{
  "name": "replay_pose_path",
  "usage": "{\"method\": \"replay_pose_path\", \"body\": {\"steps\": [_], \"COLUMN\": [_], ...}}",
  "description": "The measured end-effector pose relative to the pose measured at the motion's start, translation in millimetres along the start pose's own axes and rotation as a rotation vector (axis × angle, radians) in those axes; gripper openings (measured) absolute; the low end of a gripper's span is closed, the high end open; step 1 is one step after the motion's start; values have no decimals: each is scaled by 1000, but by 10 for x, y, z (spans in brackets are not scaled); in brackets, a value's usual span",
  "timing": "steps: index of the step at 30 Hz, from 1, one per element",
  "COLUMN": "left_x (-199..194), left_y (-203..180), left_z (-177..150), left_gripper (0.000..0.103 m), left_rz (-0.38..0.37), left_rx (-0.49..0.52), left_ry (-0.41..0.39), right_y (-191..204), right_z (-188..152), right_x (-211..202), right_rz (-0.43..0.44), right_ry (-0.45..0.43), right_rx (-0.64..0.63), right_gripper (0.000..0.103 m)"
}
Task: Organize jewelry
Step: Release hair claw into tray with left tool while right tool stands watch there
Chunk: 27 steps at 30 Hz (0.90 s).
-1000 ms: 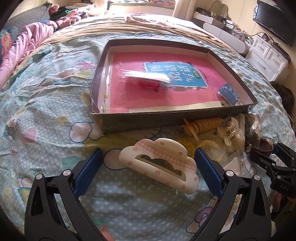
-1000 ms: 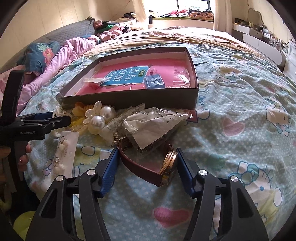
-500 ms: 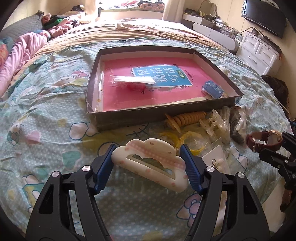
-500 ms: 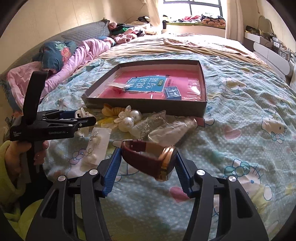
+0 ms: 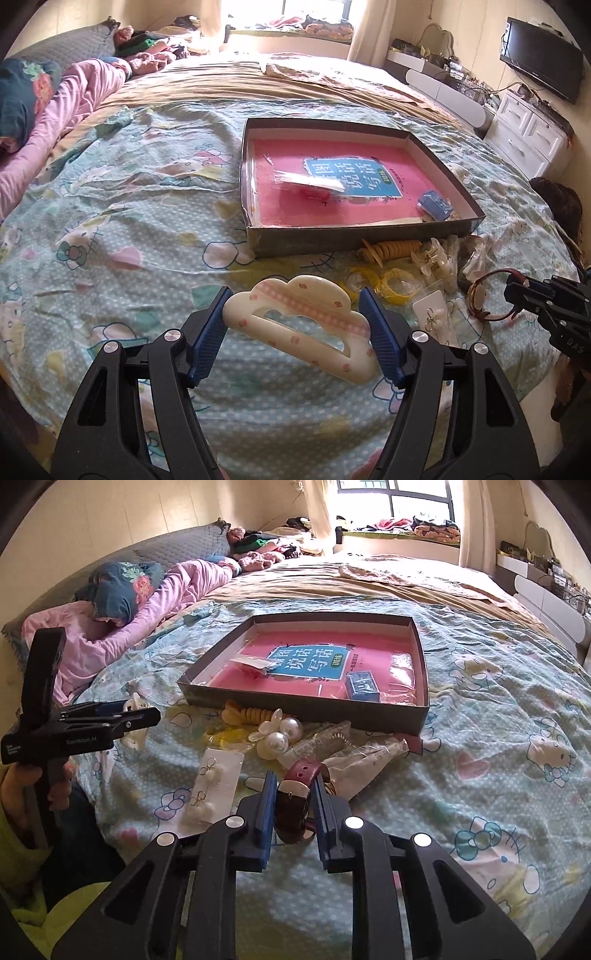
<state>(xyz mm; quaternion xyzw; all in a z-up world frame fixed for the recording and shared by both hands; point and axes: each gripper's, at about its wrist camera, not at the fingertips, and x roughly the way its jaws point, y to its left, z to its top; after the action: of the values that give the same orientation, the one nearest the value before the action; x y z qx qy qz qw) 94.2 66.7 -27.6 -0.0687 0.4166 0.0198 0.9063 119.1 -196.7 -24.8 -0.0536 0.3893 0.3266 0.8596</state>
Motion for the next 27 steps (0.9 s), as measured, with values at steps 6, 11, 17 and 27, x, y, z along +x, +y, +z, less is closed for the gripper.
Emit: {"method": "replay_pose_path", "body": {"steps": [6, 11, 17, 27], "left_x": [-69, -152, -187, -119], "left_y": [-68, -133, -178, -209], "left_z": [33, 123, 242, 482], "left_gripper": [62, 62, 62, 62], "left_rz": [-13, -25, -27, -21], "left_rx": [11, 18, 21, 22], "left_ry": [-14, -39, -55, -69], "right_y": [-45, -23, -16, 29], "right_z": [26, 158, 355, 670], "right_x": [-85, -252, -360, -308], "right_rz": [6, 1, 3, 27], "right_ry": [-28, -84, -140, -198], "right_rx": [2, -30, -47, -75], "right_gripper": [16, 15, 15, 15]}}
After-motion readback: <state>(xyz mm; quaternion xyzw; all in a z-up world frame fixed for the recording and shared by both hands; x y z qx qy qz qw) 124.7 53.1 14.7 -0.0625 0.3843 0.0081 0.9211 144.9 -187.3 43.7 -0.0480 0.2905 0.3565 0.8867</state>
